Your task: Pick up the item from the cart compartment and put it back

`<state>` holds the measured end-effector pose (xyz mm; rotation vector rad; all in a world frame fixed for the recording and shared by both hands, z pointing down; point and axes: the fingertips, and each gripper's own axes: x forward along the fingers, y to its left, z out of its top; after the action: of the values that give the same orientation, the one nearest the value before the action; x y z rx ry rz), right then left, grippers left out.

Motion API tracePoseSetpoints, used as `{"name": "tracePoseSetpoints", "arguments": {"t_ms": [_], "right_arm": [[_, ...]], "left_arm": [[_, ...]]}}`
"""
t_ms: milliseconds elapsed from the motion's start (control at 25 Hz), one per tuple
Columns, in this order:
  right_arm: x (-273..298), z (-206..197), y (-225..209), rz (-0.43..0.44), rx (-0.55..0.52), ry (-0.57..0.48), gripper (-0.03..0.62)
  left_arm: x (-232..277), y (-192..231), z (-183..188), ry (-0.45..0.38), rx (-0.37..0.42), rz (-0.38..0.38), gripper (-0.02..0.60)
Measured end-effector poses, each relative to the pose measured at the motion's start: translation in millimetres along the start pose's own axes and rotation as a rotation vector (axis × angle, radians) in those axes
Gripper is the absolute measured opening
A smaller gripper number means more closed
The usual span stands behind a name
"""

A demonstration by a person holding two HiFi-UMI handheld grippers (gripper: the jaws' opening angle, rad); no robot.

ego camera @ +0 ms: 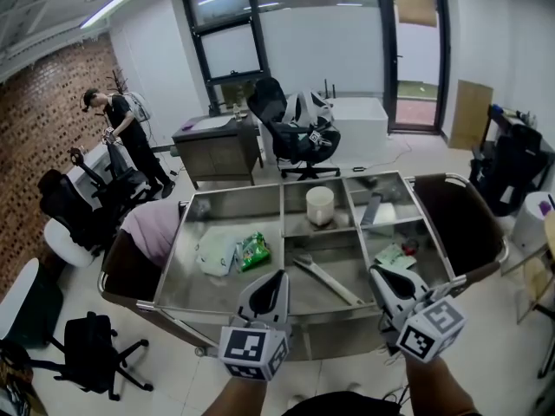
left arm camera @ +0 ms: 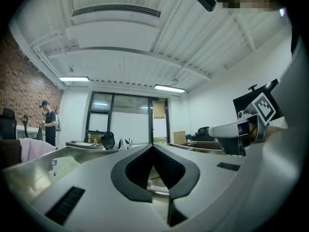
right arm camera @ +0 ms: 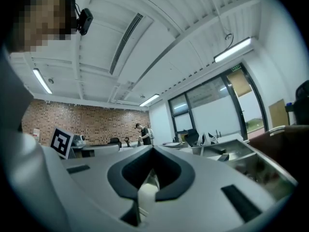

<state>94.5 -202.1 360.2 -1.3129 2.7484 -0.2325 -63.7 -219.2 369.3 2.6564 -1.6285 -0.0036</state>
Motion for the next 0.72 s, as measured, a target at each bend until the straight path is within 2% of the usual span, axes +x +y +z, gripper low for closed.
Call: {"name": "tracePoseSetpoints", "arguments": {"t_ms": [240,720], "right_arm": [[-2.2,-6.4,-11.5,-0.026,-0.004,0.014,0.02],[4.2,-11.4,-7.2,-0.008,-0.014,0.038,0.02]], "left_arm": [[-0.5,-1.9,-1.6,0.002,-0.003,0.0,0.0],[0.6,-1.5,-0.5,-0.001,0.0,-0.001,0.0]]}}
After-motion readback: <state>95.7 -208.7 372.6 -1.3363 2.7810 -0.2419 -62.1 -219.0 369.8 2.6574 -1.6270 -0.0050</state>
